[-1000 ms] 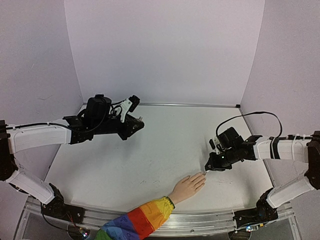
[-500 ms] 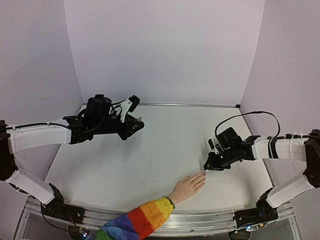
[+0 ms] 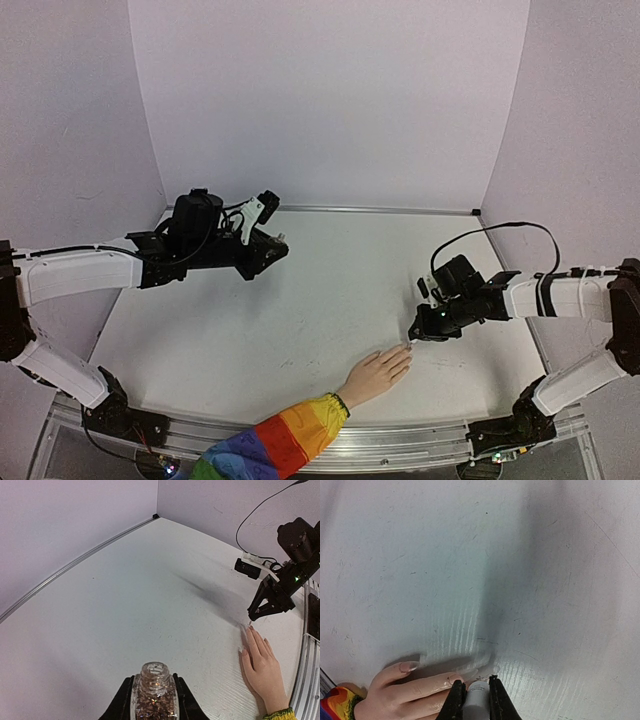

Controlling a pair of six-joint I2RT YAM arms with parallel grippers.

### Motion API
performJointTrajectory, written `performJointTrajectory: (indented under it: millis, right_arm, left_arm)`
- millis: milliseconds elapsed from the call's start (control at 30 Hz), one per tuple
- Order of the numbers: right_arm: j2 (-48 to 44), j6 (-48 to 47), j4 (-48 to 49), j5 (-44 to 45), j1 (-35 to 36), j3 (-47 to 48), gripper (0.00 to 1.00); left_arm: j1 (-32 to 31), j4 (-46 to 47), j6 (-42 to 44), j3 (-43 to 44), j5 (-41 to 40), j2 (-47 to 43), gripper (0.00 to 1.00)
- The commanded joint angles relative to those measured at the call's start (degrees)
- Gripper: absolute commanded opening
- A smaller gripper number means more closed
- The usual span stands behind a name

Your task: Paint the nails

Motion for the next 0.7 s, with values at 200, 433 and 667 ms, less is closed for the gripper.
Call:
performJointTrajectory:
  millis: [200, 433, 667]
  right_arm:
    - [1.54, 0.91, -0.86, 2.18, -0.11, 0.59, 0.0]
    - [2.14, 0.93, -0.79, 3.09, -0.09, 0.98, 0.0]
    - [1.64, 1.82, -1.01, 4.91, -0.08, 1.21, 0.0]
  left_arm:
    - [0.28, 3.09, 0.84, 1.57, 0.28, -2.27, 0.0]
    - [0.28, 3.05, 0.89, 1.55, 0.2, -2.36, 0.0]
    - [0.38, 3.07, 0.99, 1.63, 0.16, -2.31, 0.0]
